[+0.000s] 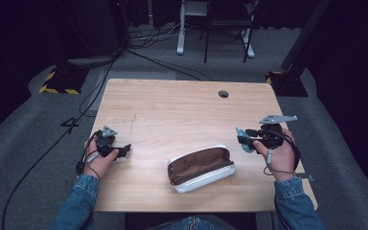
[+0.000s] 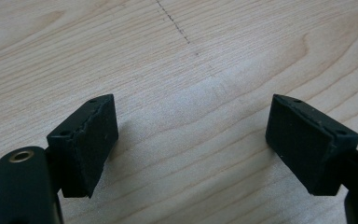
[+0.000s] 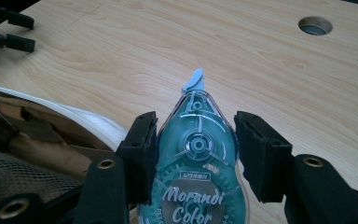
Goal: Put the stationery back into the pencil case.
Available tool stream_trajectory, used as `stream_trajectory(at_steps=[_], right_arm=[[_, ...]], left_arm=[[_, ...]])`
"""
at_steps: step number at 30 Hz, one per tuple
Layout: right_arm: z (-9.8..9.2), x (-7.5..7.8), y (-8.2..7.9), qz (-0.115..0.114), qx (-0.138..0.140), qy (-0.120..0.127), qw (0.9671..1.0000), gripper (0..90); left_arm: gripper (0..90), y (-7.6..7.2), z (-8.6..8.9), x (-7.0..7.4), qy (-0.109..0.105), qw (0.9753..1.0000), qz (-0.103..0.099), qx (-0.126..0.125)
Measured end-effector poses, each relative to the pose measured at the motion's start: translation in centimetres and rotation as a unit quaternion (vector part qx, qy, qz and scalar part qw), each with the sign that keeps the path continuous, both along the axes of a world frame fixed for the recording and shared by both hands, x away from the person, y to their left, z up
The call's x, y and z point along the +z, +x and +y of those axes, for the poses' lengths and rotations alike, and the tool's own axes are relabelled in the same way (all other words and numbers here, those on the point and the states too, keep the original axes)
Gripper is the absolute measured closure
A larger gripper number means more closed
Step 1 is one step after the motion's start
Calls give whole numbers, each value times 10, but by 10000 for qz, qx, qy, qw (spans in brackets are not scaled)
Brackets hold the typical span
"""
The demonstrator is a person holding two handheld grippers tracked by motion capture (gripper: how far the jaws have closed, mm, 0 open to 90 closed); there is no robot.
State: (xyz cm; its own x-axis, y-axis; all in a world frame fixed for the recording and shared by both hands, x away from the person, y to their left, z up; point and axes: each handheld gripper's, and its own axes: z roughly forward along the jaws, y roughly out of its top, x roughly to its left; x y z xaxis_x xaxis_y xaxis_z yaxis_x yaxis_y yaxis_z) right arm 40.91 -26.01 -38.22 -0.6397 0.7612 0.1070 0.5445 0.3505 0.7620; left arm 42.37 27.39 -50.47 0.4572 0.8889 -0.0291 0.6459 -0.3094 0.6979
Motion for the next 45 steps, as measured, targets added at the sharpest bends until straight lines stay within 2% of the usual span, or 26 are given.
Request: stream_trajectory(at_steps=[7,12,19,29,41,45], right_arm=[[17,9,-9,-118,313,11,9994,504],[31,12,-16,-161,609,-72,9980,504],[47,15,-23,-183,883,-160,9958,504],[72,15,-33,-159,1311,-314,9907,504],[94,10,-38,-154,1627,-458,9855,503],[102,6,-39,-149,1737,-612,9828,503]], left_arm=[[171,0,0,0,-2,10000,-4,-2],[171,0,0,0,-1,10000,-4,-2],[171,0,0,0,-1,10000,-1,1],[172,0,0,0,-1,10000,0,2],[171,0,0,0,0,10000,-3,-2],[172,0,0,0,-1,10000,0,1]])
